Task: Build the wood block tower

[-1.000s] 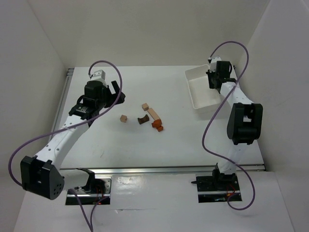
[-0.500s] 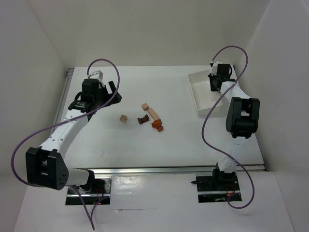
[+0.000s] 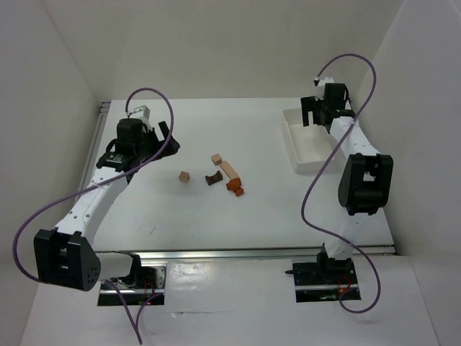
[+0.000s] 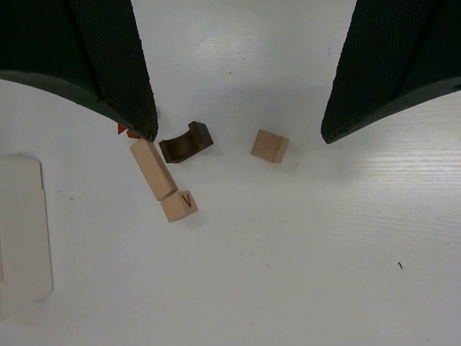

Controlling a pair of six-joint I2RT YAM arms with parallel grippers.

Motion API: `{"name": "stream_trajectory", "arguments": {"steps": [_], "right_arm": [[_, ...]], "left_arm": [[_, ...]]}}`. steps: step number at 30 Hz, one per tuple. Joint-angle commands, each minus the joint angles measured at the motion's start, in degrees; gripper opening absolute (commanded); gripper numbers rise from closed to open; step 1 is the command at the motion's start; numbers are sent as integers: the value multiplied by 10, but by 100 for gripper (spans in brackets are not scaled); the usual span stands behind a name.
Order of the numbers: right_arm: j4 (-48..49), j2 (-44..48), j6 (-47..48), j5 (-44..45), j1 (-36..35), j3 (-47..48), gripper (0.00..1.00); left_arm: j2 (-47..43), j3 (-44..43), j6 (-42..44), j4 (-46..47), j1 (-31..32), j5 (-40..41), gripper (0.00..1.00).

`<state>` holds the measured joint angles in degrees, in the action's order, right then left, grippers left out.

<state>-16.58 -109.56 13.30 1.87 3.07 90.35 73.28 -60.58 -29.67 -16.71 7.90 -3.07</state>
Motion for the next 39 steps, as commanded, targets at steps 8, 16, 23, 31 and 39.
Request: {"name": "stream_trajectory", "arguments": {"steps": [8, 16, 23, 31, 39], "right_arm": [[158, 147, -135, -65, -241, -148, 100], [157, 112, -136, 64, -365, -237, 100], [135, 54, -136, 141, -434, -231, 99], [127, 55, -156, 83, -445, -221, 91], [158, 49, -156, 1, -445, -218, 85]], "left_arm": [[-121, 77, -75, -2, -4, 24, 100], [-185, 158, -98, 3, 1, 18, 100], [-155, 152, -98, -5, 12, 28, 100], [-125, 140, -91, 0, 18, 28, 98], [-93, 129, -75, 12, 18, 0, 97]]}}
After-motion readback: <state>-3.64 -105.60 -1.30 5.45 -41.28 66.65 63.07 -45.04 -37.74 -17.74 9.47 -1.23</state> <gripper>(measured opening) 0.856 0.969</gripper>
